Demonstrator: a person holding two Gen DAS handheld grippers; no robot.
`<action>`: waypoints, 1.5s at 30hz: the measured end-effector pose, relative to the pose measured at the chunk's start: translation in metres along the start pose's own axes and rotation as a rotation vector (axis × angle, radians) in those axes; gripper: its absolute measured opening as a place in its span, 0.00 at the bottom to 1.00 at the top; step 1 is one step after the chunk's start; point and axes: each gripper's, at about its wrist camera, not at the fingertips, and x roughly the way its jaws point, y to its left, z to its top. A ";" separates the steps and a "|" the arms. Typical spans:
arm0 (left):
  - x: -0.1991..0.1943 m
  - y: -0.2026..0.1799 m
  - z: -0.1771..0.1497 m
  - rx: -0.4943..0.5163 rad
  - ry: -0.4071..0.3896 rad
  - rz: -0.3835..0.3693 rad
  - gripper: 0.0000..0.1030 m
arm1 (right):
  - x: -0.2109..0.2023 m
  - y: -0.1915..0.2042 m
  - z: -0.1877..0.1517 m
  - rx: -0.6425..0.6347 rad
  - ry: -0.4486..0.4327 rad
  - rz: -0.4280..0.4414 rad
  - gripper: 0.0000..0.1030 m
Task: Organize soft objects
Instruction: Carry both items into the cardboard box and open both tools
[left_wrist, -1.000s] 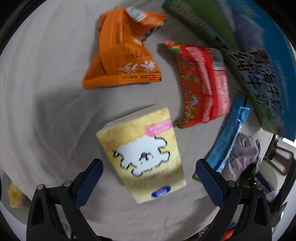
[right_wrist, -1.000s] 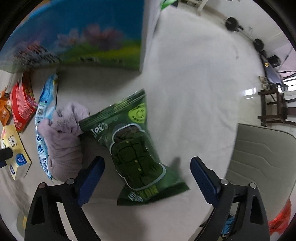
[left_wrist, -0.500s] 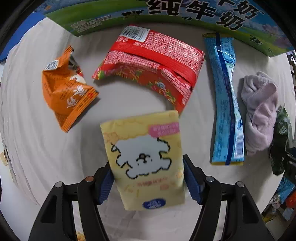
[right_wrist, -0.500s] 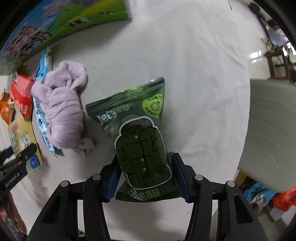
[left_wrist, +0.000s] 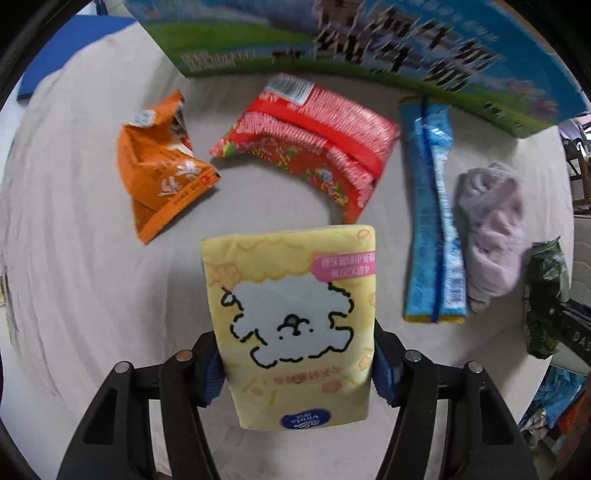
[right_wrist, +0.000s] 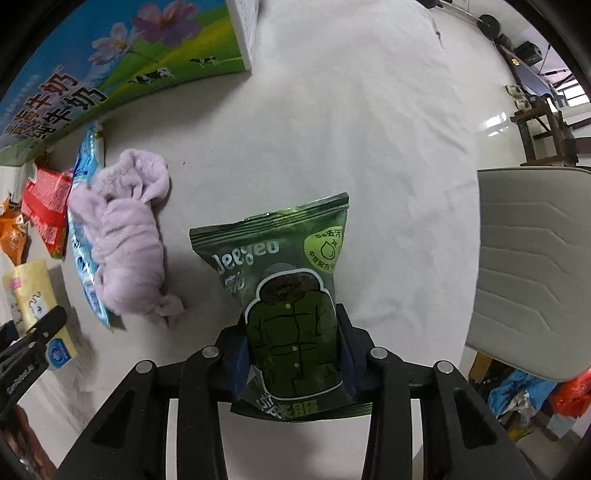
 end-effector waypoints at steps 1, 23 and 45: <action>-0.005 -0.002 -0.006 0.002 -0.013 0.002 0.59 | -0.003 -0.003 -0.005 0.003 -0.005 0.006 0.39; -0.295 -0.034 0.056 0.129 -0.402 -0.098 0.59 | -0.248 0.019 0.002 -0.067 -0.353 0.274 0.38; -0.166 0.008 0.323 0.154 -0.094 -0.257 0.59 | -0.151 0.093 0.252 0.064 -0.280 0.173 0.38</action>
